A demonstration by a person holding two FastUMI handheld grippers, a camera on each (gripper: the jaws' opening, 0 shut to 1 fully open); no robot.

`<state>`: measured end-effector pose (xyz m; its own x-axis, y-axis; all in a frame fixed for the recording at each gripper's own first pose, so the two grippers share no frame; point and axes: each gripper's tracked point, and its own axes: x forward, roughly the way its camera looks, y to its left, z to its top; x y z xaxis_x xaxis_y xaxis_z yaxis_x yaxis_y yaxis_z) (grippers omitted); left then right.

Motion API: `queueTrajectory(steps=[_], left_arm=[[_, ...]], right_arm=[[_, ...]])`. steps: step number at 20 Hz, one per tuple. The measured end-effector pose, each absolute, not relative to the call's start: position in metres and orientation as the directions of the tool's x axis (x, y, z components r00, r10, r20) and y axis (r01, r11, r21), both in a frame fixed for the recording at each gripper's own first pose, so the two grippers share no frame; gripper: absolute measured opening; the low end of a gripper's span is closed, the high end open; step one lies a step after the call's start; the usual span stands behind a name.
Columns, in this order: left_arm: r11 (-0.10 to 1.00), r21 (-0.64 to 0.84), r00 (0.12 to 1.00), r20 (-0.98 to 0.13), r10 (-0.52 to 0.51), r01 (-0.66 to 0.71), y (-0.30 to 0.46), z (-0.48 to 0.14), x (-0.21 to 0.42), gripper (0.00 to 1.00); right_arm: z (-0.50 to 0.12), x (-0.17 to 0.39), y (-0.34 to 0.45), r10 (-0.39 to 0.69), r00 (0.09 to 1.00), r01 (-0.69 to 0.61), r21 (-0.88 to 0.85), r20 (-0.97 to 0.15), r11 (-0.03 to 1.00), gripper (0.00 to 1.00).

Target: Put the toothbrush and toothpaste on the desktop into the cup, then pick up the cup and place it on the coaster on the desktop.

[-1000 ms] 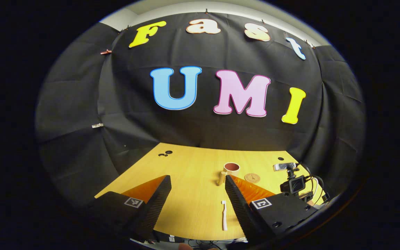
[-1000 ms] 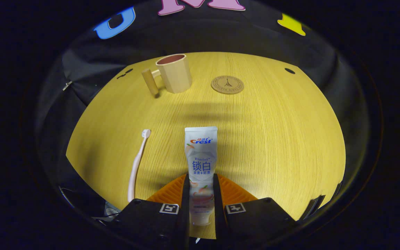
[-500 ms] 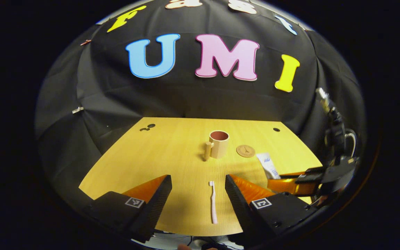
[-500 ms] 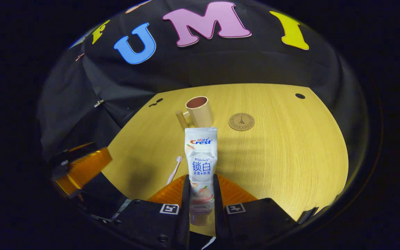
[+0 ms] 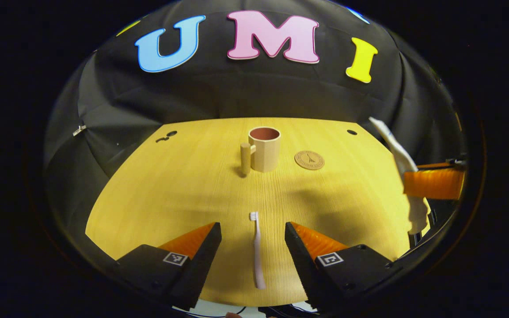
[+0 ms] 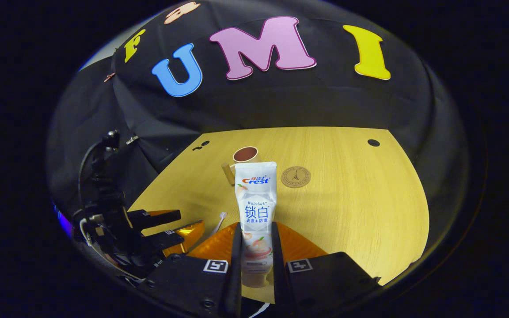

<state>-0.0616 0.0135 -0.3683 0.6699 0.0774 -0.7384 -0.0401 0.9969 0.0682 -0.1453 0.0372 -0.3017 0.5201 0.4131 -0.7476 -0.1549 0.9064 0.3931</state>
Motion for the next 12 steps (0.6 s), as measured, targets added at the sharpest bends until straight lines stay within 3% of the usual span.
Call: queueTrajectory(steps=[12], left_arm=[[0.995, 0.067, 0.52, -0.849, 0.094, -0.071, 0.024, -0.445, -0.059, 0.84]], right_arm=[[-0.305, -0.134, -0.01, 0.352, 0.539, -0.079, 0.371, -0.765, 0.925, 0.33]])
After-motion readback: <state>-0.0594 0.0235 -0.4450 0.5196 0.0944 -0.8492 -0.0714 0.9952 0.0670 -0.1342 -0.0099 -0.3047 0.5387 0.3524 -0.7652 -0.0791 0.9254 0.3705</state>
